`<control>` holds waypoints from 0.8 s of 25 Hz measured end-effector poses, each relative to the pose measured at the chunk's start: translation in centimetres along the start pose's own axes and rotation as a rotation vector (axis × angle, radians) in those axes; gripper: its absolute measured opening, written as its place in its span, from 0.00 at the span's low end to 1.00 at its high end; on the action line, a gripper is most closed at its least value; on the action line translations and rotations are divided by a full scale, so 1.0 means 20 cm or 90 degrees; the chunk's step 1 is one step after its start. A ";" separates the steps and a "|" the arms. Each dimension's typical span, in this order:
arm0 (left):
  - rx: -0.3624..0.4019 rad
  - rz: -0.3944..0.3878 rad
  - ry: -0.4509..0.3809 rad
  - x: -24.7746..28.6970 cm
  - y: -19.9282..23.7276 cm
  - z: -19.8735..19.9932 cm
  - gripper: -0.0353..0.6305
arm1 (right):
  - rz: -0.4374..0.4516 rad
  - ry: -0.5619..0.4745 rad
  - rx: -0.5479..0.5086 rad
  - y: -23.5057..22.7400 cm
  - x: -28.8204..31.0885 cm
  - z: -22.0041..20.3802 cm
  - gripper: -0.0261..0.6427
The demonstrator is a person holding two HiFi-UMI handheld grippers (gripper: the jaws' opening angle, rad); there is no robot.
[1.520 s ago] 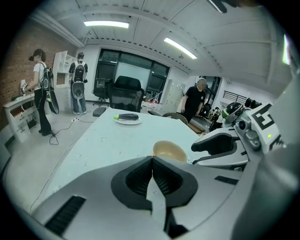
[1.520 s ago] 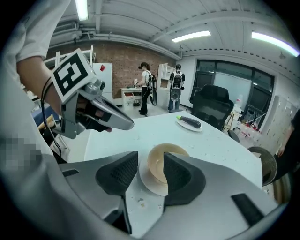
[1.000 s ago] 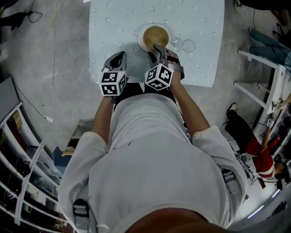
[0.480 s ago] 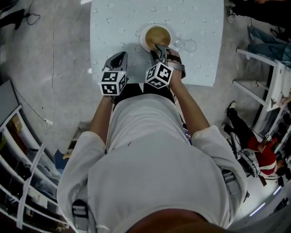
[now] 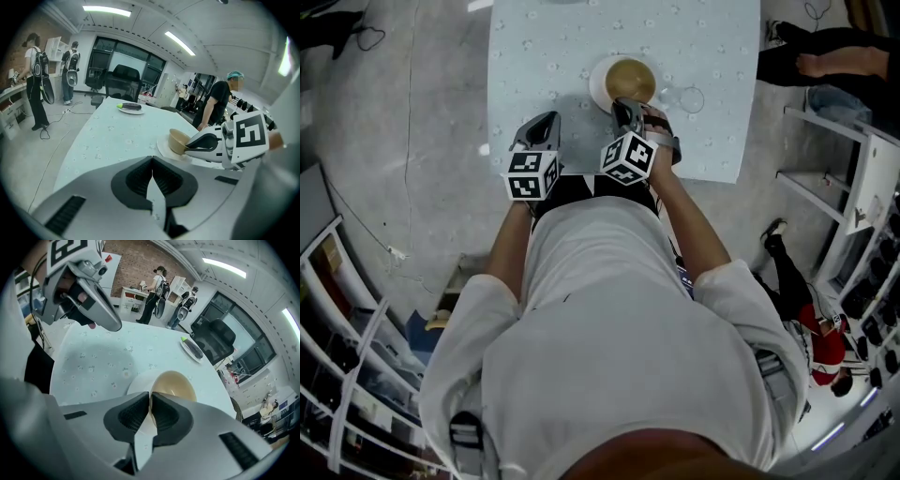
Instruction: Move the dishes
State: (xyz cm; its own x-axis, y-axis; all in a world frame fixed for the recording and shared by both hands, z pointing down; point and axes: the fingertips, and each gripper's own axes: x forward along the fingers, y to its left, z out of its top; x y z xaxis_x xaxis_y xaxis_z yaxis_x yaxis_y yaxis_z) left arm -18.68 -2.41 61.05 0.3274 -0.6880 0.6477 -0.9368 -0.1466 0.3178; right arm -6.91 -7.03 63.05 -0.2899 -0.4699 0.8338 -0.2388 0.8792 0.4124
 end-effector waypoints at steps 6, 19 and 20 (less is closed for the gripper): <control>-0.010 0.006 -0.022 -0.02 0.02 0.04 0.08 | -0.009 -0.024 -0.012 -0.03 -0.05 0.07 0.06; -0.055 0.071 -0.082 -0.17 0.17 0.09 0.08 | -0.001 -0.133 -0.072 -0.06 -0.17 0.46 0.06; -0.060 0.079 -0.086 -0.19 0.19 0.09 0.08 | 0.001 -0.141 -0.080 -0.06 -0.18 0.50 0.06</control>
State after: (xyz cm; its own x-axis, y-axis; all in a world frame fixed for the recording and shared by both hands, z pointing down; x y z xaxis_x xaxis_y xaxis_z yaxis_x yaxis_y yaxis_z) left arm -23.67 -1.64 58.59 0.1848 -0.7867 0.5890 -0.9511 0.0078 0.3088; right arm -14.79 -7.12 55.97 -0.4895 -0.4628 0.7391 -0.1249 0.8760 0.4658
